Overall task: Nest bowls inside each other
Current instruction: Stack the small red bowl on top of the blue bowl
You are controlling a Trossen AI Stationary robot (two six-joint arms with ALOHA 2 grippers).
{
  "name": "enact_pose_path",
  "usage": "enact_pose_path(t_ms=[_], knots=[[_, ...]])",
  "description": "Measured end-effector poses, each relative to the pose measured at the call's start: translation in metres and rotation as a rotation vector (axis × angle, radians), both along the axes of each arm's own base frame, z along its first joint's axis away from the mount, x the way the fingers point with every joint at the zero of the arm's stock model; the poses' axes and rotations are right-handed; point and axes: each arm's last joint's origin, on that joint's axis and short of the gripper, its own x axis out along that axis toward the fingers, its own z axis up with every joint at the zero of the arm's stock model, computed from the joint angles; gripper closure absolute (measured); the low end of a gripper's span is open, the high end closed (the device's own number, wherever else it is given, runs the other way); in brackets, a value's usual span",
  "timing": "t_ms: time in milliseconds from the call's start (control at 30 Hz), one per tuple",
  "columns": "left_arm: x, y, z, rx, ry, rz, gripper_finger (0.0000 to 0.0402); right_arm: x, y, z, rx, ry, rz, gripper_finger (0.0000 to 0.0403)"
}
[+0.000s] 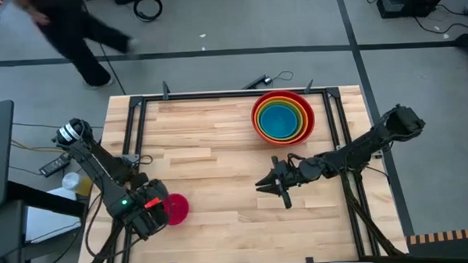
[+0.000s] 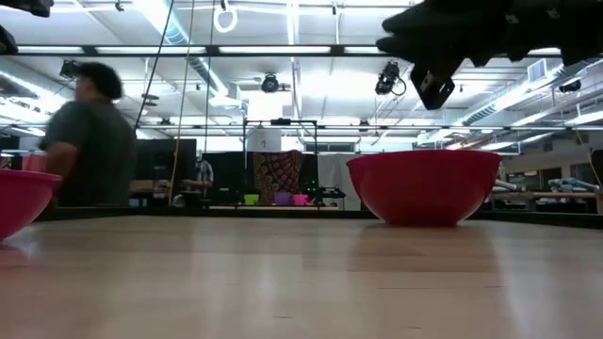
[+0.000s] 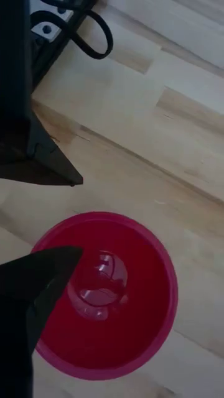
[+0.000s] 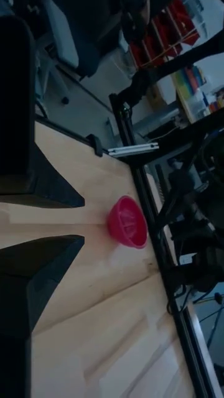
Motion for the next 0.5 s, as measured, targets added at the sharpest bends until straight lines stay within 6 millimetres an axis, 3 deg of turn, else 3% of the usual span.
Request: enact_pose_path(t_ms=[367,500], knots=[[0.006,0.004,-0.001,0.0,-0.005,0.016,0.0227,0.002,0.001,-0.003,0.018,-0.006,0.001,0.0312],[0.006,0.005,-0.022,-0.034,-0.017,0.012,0.0206,0.003,0.001,-0.002,0.019,-0.008,0.001,0.0312]])
